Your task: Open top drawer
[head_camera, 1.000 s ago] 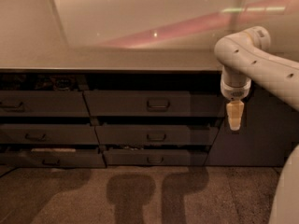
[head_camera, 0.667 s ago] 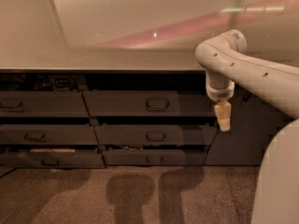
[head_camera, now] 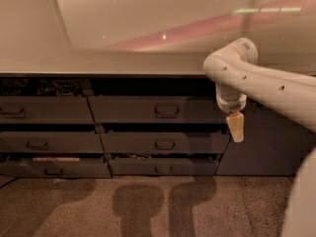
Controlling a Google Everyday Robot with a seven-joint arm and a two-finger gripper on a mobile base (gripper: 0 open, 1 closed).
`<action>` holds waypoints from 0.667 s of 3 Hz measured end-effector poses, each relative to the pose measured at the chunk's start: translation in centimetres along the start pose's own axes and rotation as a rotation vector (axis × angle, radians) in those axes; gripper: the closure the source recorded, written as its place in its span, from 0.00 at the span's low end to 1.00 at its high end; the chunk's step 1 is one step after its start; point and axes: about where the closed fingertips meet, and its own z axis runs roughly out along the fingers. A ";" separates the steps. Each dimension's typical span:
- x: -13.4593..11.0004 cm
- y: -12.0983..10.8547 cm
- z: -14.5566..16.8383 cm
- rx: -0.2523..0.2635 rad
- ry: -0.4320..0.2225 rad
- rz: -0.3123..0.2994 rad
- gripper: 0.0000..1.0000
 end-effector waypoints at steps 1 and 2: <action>0.0 0.5 -1.6 0.186 0.063 -0.120 0.00; -0.9 1.7 0.2 0.197 0.081 -0.189 0.00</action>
Offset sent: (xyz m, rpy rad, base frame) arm -0.0056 0.0033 0.0146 -0.0710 -0.1341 0.1360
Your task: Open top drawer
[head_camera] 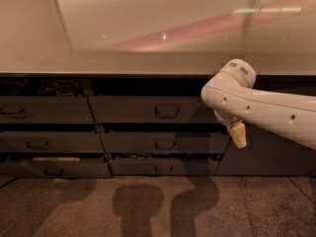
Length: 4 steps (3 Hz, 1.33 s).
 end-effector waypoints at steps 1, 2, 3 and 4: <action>0.0 0.1 0.0 -0.002 -0.001 0.001 0.00; 0.5 0.2 0.0 0.019 -0.067 0.024 0.00; 1.9 0.3 -0.4 0.124 -0.238 0.084 0.00; 2.5 0.4 -1.0 0.196 -0.351 0.076 0.00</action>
Offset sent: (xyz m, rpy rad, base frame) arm -0.0030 -0.0227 0.0159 0.3685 -0.0425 0.0241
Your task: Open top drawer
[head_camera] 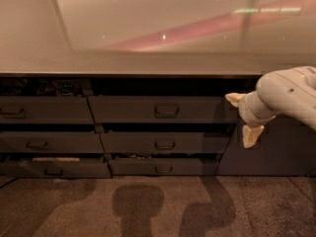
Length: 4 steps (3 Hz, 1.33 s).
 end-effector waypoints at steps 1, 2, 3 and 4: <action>0.0 0.3 0.0 -0.002 -0.010 -0.062 0.00; 0.0 0.3 0.2 -0.022 0.001 -0.044 0.00; 1.2 0.3 3.2 -0.130 -0.018 0.023 0.00; 3.9 -1.5 4.1 -0.195 -0.028 0.095 0.00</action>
Offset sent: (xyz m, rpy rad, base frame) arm 0.0004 -0.0019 -0.0015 -0.0337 0.0328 0.0051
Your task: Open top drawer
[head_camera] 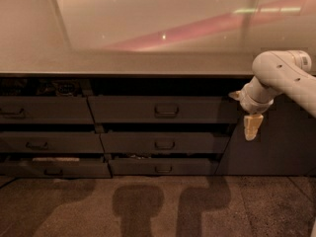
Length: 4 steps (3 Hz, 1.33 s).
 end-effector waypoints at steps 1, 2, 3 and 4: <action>0.0 0.0 0.0 0.000 0.000 0.000 0.00; 1.1 -0.3 0.8 -0.032 -0.010 0.021 0.00; 2.6 -0.5 2.8 -0.092 -0.033 0.024 0.00; 2.5 -0.2 3.0 -0.104 -0.029 0.018 0.00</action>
Offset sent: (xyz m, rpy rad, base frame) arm 0.0184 -0.0277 -0.0127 0.0265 0.0826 -0.0487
